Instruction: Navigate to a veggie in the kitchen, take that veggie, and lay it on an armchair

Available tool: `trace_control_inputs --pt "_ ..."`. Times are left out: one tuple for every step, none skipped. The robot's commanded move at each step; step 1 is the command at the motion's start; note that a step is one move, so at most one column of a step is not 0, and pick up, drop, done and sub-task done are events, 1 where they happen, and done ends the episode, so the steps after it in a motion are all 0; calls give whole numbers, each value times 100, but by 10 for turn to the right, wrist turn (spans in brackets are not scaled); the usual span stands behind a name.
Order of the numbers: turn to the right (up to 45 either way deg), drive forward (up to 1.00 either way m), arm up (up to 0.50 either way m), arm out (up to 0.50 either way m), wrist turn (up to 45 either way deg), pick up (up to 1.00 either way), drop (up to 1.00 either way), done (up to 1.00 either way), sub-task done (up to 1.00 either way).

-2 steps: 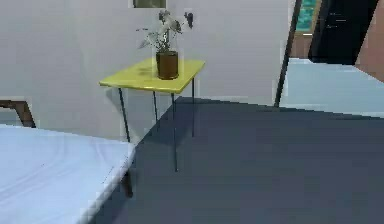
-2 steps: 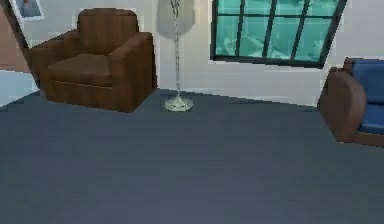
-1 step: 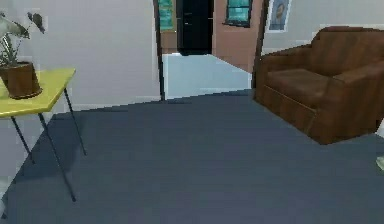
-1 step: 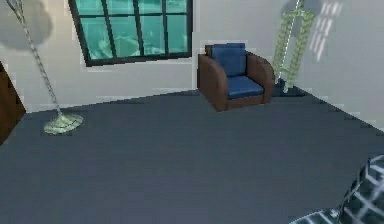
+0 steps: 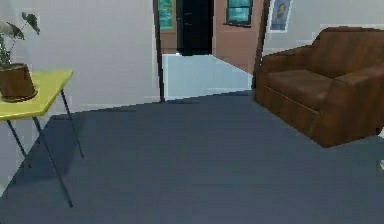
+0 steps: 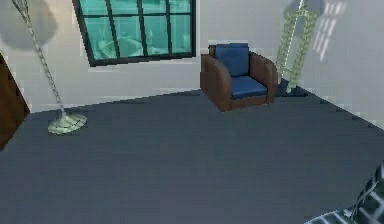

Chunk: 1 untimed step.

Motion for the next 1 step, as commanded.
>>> trace_control_inputs --pt "30 0 0 0 0 0 0 0 0"
